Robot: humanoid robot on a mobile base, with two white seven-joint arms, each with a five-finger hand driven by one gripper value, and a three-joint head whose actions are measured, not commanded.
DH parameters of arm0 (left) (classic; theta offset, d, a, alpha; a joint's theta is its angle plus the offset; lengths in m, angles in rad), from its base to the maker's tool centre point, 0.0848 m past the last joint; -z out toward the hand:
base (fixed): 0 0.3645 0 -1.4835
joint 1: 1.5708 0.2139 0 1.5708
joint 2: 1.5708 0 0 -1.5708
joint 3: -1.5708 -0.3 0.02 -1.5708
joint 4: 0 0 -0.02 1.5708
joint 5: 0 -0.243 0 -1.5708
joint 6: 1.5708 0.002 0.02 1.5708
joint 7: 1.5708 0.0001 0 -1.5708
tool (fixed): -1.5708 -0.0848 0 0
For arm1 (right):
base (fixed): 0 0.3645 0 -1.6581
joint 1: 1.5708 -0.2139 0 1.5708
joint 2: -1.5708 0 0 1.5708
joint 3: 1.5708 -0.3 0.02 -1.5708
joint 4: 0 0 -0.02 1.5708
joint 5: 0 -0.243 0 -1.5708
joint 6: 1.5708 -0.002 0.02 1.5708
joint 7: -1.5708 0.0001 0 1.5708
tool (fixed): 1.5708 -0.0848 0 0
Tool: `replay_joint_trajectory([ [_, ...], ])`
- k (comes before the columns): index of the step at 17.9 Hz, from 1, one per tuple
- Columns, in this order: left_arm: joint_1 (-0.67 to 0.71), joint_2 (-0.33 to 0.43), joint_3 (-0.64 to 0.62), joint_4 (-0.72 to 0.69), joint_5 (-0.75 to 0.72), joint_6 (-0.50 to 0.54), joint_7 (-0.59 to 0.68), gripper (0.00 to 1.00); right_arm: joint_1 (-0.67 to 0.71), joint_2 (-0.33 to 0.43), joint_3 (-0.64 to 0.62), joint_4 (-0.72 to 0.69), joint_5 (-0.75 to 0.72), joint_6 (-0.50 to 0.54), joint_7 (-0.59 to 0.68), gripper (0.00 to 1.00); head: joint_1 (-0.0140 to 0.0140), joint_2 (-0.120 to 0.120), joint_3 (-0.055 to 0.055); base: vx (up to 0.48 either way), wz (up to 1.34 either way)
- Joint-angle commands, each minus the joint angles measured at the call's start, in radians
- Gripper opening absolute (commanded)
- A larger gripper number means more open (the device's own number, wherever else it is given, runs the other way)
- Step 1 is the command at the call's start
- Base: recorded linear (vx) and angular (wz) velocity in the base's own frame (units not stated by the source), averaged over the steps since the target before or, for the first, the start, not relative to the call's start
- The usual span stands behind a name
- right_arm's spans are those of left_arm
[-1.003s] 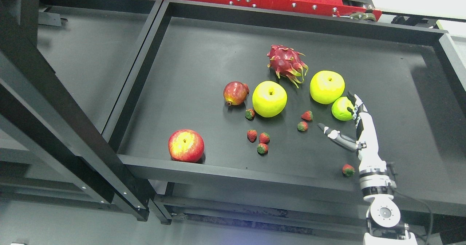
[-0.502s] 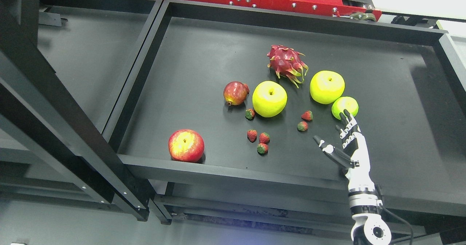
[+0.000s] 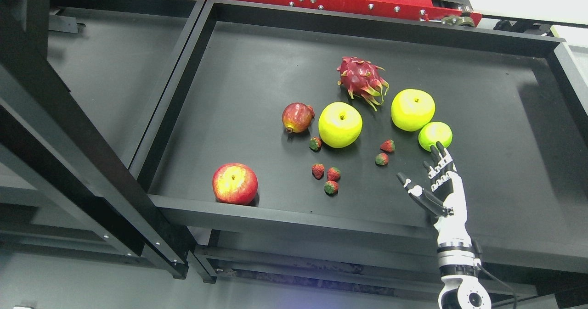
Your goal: Place green apple on left shelf middle layer
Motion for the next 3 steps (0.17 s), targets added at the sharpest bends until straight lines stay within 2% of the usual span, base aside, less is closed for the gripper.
replay_joint_trajectory([
  [1,-0.001,0.017,0.0,0.0,0.0,0.0,0.0,1.0,0.005,-0.004,-0.009,-0.019,-0.007,0.0,0.001,1.0,0.0,0.0,0.0,0.0,0.0],
  [3,0.001,0.017,0.0,0.0,0.0,0.0,0.0,1.0,0.005,-0.004,-0.013,-0.019,-0.007,0.0,0.001,1.0,0.0,0.0,0.0,0.0,0.0],
])
